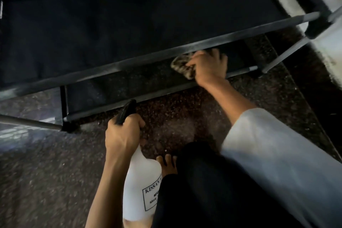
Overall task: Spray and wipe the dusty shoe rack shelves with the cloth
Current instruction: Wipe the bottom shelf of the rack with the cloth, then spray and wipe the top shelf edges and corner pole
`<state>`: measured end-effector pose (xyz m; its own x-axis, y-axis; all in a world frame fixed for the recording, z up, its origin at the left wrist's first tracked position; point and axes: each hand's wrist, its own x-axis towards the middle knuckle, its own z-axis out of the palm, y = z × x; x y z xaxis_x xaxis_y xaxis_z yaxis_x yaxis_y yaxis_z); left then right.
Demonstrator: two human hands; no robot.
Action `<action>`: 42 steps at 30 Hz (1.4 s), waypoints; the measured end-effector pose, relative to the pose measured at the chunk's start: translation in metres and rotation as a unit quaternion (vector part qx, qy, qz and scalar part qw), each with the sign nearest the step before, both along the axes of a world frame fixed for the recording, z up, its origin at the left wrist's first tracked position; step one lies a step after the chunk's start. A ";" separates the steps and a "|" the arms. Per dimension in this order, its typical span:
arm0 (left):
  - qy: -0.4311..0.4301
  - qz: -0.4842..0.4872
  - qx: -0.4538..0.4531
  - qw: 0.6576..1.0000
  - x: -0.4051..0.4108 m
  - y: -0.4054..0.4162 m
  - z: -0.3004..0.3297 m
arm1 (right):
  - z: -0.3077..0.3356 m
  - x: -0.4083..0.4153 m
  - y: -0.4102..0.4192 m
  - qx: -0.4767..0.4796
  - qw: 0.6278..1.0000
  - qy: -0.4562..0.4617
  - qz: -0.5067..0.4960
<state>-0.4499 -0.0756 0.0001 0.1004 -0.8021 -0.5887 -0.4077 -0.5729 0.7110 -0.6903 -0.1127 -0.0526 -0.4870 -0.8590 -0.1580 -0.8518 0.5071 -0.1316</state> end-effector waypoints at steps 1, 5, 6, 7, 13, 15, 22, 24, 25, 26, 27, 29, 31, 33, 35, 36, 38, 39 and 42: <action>-0.001 -0.004 -0.003 1.000 -0.003 -0.001 0.001 | 0.002 -0.018 0.007 0.005 0.999 -0.004 -0.045; 0.010 -0.011 -0.010 1.000 -0.015 -0.001 0.006 | 0.016 -0.072 0.022 0.021 0.981 -0.055 -0.187; 0.014 -0.014 -0.012 1.000 -0.018 -0.001 0.007 | 0.018 -0.079 0.021 0.024 0.977 -0.061 -0.202; 0.016 -0.019 -0.013 1.000 -0.022 -0.001 0.007 | 0.019 -0.082 0.019 0.028 0.975 -0.062 -0.212; 0.014 -0.042 -0.024 0.999 -0.031 -0.001 0.009 | 0.014 -0.039 -0.005 0.033 0.985 -0.063 -0.156; 0.009 -0.047 -0.027 0.998 -0.034 -0.001 0.009 | 0.007 0.003 -0.013 0.026 0.994 -0.090 -0.053; -0.003 -0.031 -0.023 0.999 -0.028 -0.003 0.002 | 0.005 0.101 -0.030 0.026 0.964 -0.111 0.240; 0.005 -0.036 -0.028 0.999 -0.025 -0.003 0.002 | 0.005 0.080 -0.023 0.000 0.965 -0.102 0.241; 0.008 -0.043 -0.032 0.999 -0.026 -0.003 0.002 | 0.002 0.063 -0.019 -0.011 0.971 -0.103 0.214; 0.011 -0.047 -0.039 0.998 -0.026 -0.002 0.003 | 0.001 0.043 -0.012 -0.021 0.979 -0.109 0.173; 0.015 -0.052 -0.045 0.998 -0.027 -0.001 0.006 | -0.001 0.023 -0.005 -0.029 0.985 -0.111 0.130; 0.026 -0.060 -0.053 0.996 -0.026 -0.001 0.009 | -0.002 -0.021 0.012 -0.040 0.994 -0.083 0.060; 0.036 -0.065 -0.051 0.996 -0.024 0.000 0.010 | -0.001 -0.065 0.028 -0.036 0.998 -0.048 -0.012; 0.046 -0.068 -0.057 0.995 -0.020 0.001 0.015 | 0.007 -0.095 0.034 -0.018 0.996 -0.041 -0.080; 0.055 -0.074 -0.077 0.993 -0.013 0.002 0.027 | 0.017 -0.102 0.037 -0.019 0.993 -0.060 -0.096; 0.060 -0.090 -0.089 0.990 -0.008 0.002 0.035 | 0.023 -0.097 0.041 -0.035 0.994 -0.066 -0.085; 0.074 -0.119 -0.116 0.983 0.002 0.006 0.050 | 0.036 -0.079 0.053 -0.089 0.992 -0.078 -0.053; 0.080 -0.129 -0.127 0.980 0.009 0.010 0.059 | 0.043 -0.066 0.061 -0.119 0.987 -0.099 -0.041; 0.083 -0.157 -0.160 0.971 0.032 0.019 0.094 | 0.059 -0.032 0.089 -0.164 0.951 -0.254 -0.063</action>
<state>-0.4178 -0.0565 0.0938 -0.2539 -0.9221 -0.2920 -0.3910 -0.1783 0.9029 -0.7228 -0.0236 0.0063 -0.5225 -0.8421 -0.1336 -0.5707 0.4618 -0.6790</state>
